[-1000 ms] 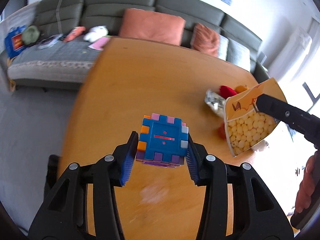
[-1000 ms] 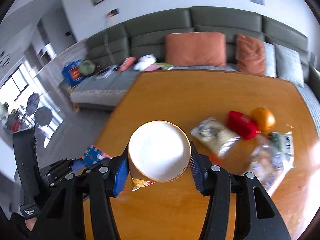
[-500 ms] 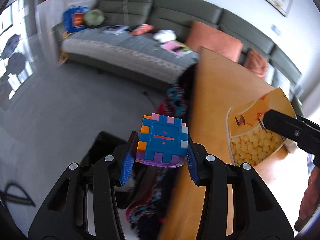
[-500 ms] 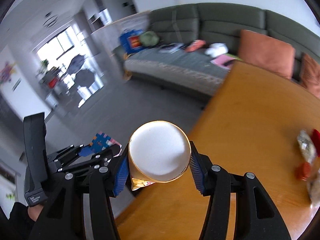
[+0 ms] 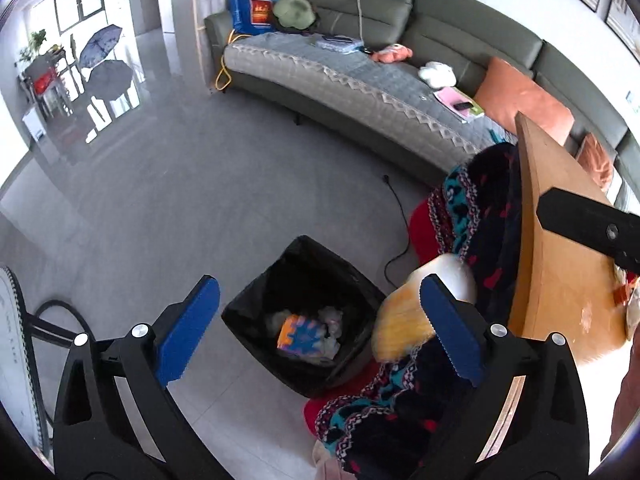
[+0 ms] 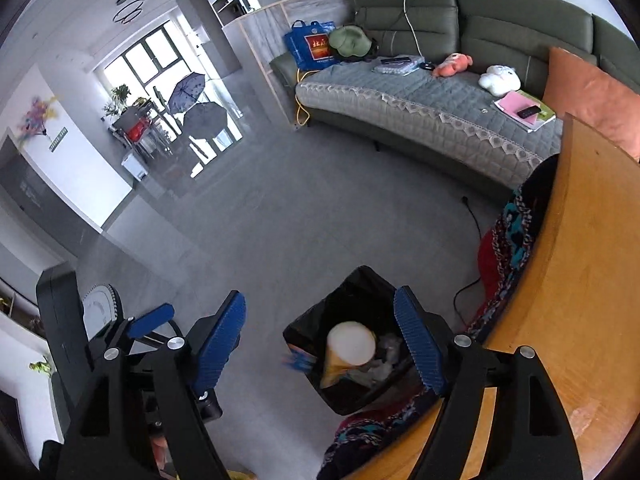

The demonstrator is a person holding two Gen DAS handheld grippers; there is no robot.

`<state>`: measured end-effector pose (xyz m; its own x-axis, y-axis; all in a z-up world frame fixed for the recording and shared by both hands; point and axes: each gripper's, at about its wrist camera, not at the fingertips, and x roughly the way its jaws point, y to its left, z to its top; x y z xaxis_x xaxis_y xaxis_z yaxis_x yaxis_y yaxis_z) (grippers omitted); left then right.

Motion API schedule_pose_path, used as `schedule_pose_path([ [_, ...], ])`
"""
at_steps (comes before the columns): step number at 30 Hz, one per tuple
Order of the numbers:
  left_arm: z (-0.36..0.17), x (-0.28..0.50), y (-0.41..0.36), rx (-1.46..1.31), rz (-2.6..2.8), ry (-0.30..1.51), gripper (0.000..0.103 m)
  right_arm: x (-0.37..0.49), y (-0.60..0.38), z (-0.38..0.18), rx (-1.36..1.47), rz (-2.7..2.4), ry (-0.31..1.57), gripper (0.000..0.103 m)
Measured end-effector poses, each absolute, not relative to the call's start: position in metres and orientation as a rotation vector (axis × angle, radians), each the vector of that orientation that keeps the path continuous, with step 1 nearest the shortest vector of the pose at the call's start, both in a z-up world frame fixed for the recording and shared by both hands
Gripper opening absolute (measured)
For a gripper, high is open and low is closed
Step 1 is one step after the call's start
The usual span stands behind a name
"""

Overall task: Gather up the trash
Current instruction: 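Carry the cup and cube over the black bin and open both grippers, then return to the table and grasp the bread bag with the right gripper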

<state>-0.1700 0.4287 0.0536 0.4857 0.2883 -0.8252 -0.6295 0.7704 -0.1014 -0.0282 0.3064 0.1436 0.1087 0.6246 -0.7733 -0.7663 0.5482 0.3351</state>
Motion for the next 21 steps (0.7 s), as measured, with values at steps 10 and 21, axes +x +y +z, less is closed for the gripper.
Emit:
schedule_pose_path([
  [10, 0.057, -0.175, 0.433, -0.432, 0.584, 0.887, 0.097, -0.021, 0.287, 0.148, -0.151, 1.006, 1.029, 0.077],
  [21, 0.077, -0.122, 0.363, -0.342, 0.444, 0.862, 0.097, 0.012, 0.193, 0.162, -0.087, 0.888, 0.990, 0.077],
])
